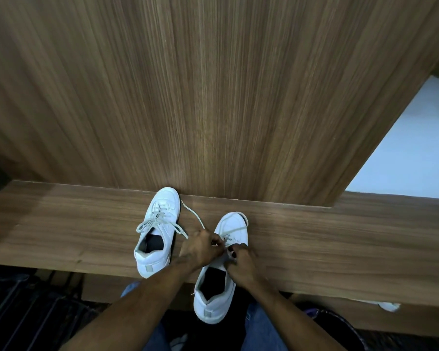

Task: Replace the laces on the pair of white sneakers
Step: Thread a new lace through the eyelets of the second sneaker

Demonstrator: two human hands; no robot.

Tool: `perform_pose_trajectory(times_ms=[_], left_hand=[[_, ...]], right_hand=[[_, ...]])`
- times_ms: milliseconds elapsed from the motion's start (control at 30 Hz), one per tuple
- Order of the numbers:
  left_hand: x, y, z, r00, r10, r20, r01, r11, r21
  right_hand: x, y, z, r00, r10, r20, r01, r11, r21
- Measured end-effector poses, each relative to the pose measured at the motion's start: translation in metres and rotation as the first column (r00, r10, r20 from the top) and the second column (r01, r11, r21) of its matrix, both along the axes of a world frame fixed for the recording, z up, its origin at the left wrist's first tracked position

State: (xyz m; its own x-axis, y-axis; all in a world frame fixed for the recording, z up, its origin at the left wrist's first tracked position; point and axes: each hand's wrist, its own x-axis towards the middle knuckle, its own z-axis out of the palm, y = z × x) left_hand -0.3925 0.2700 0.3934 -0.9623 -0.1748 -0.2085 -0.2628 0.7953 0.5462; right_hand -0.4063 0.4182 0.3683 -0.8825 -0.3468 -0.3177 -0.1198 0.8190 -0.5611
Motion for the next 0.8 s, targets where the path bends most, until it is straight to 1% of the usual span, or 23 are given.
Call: perform_pose_trajectory(times_ms=[67,200,300,367,467,567,633,700,800], left_hand=[[0.0,-0.002,-0.001,1.0,-0.004,0.011,0.004,0.999,-0.032],[0.0,0.005,-0.002,0.999,-0.039,0.011,0.04,0.994,-0.105],[0.001,0.013,-0.002,1.0,-0.028,0.013,0.03,0.987,-0.157],[0.001,0.014,-0.003,0.999,-0.037,0.016,0.039,0.983,-0.181],[-0.002,0.016,-0.003,0.995,-0.093,0.026,0.097,0.97,-0.223],[-0.006,0.017,-0.001,0.985,-0.164,0.052,0.172,0.937,-0.303],[-0.007,0.016,-0.002,0.983,-0.172,0.066,0.184,0.924,-0.335],[-0.006,0.016,-0.003,0.988,-0.142,0.061,0.154,0.934,-0.321],[-0.004,0.017,-0.006,0.996,-0.08,0.04,0.088,0.962,-0.257]], right_hand=[[-0.002,0.005,-0.007,0.993,-0.094,0.075,0.1,0.991,-0.092],[-0.006,0.014,-0.012,0.97,-0.164,0.181,0.197,0.963,-0.184],[-0.011,0.018,-0.023,0.959,-0.172,0.224,0.222,0.949,-0.223],[-0.011,0.018,-0.02,0.95,-0.191,0.246,0.253,0.935,-0.251],[-0.009,0.018,-0.013,0.936,-0.219,0.274,0.298,0.909,-0.291],[-0.008,0.017,-0.011,0.926,-0.232,0.299,0.323,0.895,-0.308],[-0.008,0.016,-0.01,0.919,-0.238,0.314,0.338,0.886,-0.317],[-0.007,0.015,-0.01,0.92,-0.229,0.316,0.334,0.883,-0.331],[-0.006,0.017,-0.01,0.928,-0.217,0.302,0.32,0.879,-0.352]])
